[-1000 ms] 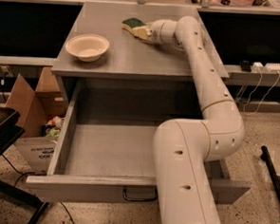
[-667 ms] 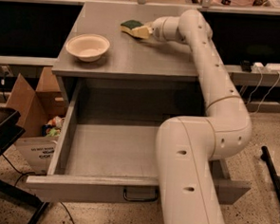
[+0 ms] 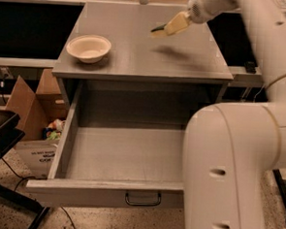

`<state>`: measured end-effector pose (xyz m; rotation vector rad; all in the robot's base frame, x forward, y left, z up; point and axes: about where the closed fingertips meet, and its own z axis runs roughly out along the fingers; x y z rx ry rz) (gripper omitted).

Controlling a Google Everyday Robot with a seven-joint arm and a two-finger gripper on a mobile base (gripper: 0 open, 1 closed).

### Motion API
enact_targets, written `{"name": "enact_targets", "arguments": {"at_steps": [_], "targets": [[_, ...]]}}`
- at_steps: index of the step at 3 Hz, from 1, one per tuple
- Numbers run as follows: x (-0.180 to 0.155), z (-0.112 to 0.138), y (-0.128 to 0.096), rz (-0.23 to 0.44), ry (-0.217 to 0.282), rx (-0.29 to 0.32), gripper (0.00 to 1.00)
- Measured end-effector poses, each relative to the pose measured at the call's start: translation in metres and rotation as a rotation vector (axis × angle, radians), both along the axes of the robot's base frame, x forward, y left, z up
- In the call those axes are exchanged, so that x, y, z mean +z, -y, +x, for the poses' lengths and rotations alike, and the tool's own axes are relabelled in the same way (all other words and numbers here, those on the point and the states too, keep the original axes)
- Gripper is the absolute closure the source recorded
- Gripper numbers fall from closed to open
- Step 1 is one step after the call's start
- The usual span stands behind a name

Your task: Place sponge into top drawer

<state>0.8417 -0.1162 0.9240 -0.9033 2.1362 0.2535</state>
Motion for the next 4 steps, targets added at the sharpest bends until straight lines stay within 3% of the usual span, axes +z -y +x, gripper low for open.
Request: {"name": "enact_targets", "arguments": {"at_steps": [1, 2, 3, 4], "targets": [[0.041, -0.077, 0.055, -0.115, -0.112, -0.045, 1.00], [0.054, -0.146, 0.100, -0.136, -0.210, -0.047, 1.00], [0.015, -0.212, 0.142, -0.061, -0.339, -0.005, 1.00], [-0.028, -0.243, 0.153, 0.009, -0.397, 0.049, 1.00]]}}
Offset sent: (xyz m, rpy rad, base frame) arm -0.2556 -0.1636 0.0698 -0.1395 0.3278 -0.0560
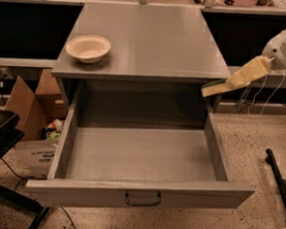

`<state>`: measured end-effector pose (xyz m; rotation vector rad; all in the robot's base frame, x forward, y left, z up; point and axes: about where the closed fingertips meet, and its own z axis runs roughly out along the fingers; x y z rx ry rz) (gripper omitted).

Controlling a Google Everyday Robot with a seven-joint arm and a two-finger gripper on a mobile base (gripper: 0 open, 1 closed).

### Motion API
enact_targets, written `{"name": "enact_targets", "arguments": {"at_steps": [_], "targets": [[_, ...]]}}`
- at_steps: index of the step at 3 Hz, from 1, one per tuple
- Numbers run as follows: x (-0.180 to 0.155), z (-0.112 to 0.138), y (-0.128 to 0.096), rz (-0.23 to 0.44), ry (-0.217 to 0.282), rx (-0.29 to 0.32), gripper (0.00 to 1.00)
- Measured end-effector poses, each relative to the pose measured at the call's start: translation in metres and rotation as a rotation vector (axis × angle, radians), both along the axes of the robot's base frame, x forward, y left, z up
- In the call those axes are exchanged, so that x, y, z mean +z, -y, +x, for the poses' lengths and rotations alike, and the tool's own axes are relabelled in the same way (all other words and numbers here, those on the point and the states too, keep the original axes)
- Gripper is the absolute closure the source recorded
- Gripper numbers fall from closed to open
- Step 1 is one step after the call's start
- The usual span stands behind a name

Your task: Place sponge into top drawer

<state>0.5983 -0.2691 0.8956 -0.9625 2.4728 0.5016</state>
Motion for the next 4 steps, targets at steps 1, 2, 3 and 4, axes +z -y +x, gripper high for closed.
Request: {"name": "enact_targets", "arguments": {"at_steps": [1, 2, 3, 4], "targets": [[-0.042, -0.015, -0.012, 0.047, 0.002, 0.068, 1.00], [-0.075, -0.008, -0.040, 0.049, 0.069, 0.120, 1.00], [-0.094, -0.015, -0.073, 0.082, 0.155, 0.139, 1.00], [-0.116, -0.040, -0.121, 0.194, 0.189, 0.110, 1.00]]}}
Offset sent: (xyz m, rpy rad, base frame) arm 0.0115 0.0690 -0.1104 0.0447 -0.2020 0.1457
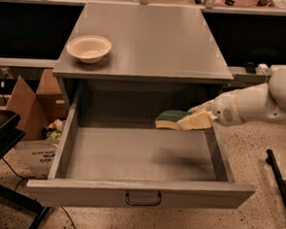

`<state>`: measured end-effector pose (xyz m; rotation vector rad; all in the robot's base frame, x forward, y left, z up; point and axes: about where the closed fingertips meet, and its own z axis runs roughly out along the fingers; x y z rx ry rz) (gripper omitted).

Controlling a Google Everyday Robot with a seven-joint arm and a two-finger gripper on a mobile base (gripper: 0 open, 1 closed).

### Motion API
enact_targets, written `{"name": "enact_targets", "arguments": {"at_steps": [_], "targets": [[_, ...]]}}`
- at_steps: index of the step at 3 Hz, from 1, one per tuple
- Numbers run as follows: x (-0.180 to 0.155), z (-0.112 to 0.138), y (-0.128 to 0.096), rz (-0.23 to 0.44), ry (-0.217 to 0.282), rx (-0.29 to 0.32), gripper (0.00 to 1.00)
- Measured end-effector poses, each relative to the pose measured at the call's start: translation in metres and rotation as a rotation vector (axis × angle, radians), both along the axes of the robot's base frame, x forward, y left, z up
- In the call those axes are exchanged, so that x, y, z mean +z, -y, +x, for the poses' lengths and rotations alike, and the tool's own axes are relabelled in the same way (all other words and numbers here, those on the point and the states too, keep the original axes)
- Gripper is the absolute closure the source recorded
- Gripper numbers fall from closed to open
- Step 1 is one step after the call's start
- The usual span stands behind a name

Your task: Place sponge into top drawer

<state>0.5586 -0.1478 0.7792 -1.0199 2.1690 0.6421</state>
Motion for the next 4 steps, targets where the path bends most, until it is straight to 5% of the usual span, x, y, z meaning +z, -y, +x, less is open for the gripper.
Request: {"name": "enact_targets", "arguments": {"at_steps": [1, 4], "targets": [[-0.028, -0.026, -0.042, 0.115, -0.008, -0.061, 1.00], [-0.034, -0.023, -0.055, 0.128, 0.008, -0.091, 0.34]]}}
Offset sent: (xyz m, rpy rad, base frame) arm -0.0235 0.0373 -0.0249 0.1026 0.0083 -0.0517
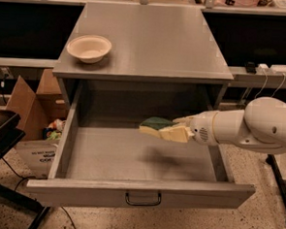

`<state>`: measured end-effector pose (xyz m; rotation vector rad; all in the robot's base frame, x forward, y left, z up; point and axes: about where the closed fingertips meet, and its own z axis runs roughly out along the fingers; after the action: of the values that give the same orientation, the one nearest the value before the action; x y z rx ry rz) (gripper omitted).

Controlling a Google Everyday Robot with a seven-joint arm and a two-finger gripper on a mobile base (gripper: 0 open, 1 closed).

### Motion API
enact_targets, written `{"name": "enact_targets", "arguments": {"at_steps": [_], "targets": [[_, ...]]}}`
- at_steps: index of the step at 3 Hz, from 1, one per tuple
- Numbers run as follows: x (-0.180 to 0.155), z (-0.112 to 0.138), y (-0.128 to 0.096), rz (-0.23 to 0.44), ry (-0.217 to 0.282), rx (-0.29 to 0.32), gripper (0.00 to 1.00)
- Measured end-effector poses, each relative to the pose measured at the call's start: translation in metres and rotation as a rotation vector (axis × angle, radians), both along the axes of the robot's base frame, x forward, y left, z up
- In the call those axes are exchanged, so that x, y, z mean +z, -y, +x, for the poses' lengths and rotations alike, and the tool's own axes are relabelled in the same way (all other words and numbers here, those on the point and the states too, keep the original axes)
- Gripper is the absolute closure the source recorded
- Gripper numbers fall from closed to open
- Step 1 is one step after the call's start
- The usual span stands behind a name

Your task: Place sponge into top drawer

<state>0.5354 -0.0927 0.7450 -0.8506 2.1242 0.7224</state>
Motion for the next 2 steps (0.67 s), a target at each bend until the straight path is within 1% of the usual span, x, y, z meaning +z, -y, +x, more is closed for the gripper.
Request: {"name": "enact_targets", "arguments": {"at_steps": [1, 2], "targets": [[0.0000, 0.0000, 0.0000, 0.000, 0.000, 0.000, 0.11], [0.0000, 0.0000, -0.0001, 0.000, 0.000, 0.000, 0.00]]}}
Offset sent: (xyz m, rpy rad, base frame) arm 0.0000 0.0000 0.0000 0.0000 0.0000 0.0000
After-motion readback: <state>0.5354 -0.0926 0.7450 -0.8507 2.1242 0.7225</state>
